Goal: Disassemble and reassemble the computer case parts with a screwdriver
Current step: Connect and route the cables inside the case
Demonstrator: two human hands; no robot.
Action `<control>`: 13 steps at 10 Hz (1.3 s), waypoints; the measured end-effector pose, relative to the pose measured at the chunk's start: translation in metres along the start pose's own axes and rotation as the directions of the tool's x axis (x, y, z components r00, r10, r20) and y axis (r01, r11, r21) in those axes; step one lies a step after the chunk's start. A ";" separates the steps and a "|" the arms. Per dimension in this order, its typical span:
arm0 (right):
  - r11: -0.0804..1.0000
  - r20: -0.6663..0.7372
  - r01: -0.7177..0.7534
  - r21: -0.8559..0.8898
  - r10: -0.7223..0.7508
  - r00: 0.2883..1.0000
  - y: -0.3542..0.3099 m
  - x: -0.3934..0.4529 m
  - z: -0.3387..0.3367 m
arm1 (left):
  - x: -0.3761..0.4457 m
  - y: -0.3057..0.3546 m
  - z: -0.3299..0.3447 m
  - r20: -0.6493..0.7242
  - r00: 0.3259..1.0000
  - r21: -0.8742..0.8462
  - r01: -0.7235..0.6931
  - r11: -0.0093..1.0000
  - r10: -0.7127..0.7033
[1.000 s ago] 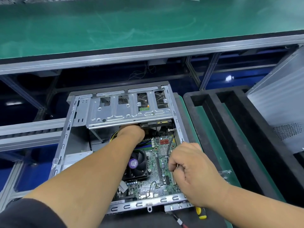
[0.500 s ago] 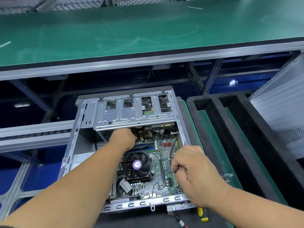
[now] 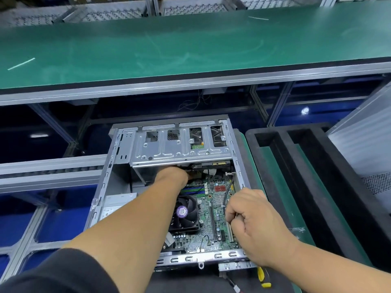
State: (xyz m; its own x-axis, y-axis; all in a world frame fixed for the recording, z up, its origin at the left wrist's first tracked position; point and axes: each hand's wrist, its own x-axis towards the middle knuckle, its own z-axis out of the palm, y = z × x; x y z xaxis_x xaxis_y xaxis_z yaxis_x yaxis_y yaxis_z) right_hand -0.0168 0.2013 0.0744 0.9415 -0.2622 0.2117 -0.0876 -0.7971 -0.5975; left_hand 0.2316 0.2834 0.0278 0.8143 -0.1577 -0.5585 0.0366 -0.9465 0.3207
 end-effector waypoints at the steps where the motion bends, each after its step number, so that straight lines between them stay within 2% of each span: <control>1: 1.000 0.006 -0.004 -0.001 0.004 1.000 -0.001 0.000 -0.001 | 0.002 0.005 0.001 0.071 0.997 0.045 0.012 0.999 -0.015; 2: 1.000 0.007 -0.006 -0.001 0.007 1.000 -0.001 0.000 -0.002 | 0.014 0.001 0.002 0.126 0.990 -0.311 0.095 0.946 -0.058; 3: 1.000 0.003 -0.005 0.005 0.005 1.000 -0.002 0.000 -0.003 | 0.010 -0.009 0.001 0.229 0.971 -0.527 0.184 0.830 -0.070; 4: 1.000 0.000 -0.001 0.009 0.001 1.000 -0.002 -0.001 -0.003 | 0.005 -0.022 -0.005 0.272 0.962 -0.547 0.173 0.819 -0.021; 5: 1.000 -0.003 -0.003 0.011 0.003 1.000 -0.002 0.000 -0.003 | 0.003 -0.030 -0.015 0.150 0.988 -0.450 0.091 0.888 -0.025; 6: 1.000 0.004 -0.005 0.005 0.005 1.000 -0.002 -0.001 -0.003 | 0.008 -0.034 -0.011 -0.010 0.996 -0.306 -0.089 0.948 0.090; 7: 1.000 0.005 -0.007 -0.002 0.007 1.000 -0.002 -0.001 -0.002 | 0.007 -0.034 -0.004 -0.084 0.985 -0.219 -0.163 0.962 0.148; 8: 1.000 0.004 -0.003 -0.006 0.003 1.000 -0.002 0.000 -0.002 | 0.010 -0.032 0.001 -0.069 0.989 -0.308 -0.145 0.940 0.130; 9: 1.000 0.002 0.002 -0.004 -0.002 1.000 -0.002 0.000 -0.002 | 0.005 -0.030 0.005 -0.076 0.989 -0.312 -0.143 0.939 0.125; 10: 1.000 -0.002 0.002 -0.001 -0.002 1.000 -0.002 0.000 -0.002 | 0.008 -0.031 0.008 -0.112 0.992 -0.423 -0.096 0.901 0.053; 11: 1.000 -0.008 0.004 0.004 -0.004 1.000 -0.002 0.000 -0.003 | 0.001 -0.029 0.002 -0.079 0.994 -0.225 -0.098 0.969 0.082; 12: 1.000 -0.012 0.012 0.004 -0.012 1.000 -0.002 0.000 -0.003 | 0.003 -0.027 0.003 -0.082 0.990 -0.174 -0.126 0.977 0.113; 13: 1.000 -0.013 0.018 0.003 -0.018 1.000 -0.002 0.000 -0.003 | 0.005 -0.025 0.005 -0.064 0.994 -0.110 -0.096 0.989 0.090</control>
State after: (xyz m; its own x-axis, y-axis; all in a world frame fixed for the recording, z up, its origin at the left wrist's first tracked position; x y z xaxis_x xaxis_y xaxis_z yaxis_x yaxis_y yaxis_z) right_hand -0.0175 0.2012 0.0785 0.9386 -0.2547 0.2326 -0.0695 -0.8002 -0.5957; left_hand 0.2320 0.3050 0.0125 0.8500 -0.2234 -0.4771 0.0213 -0.8903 0.4549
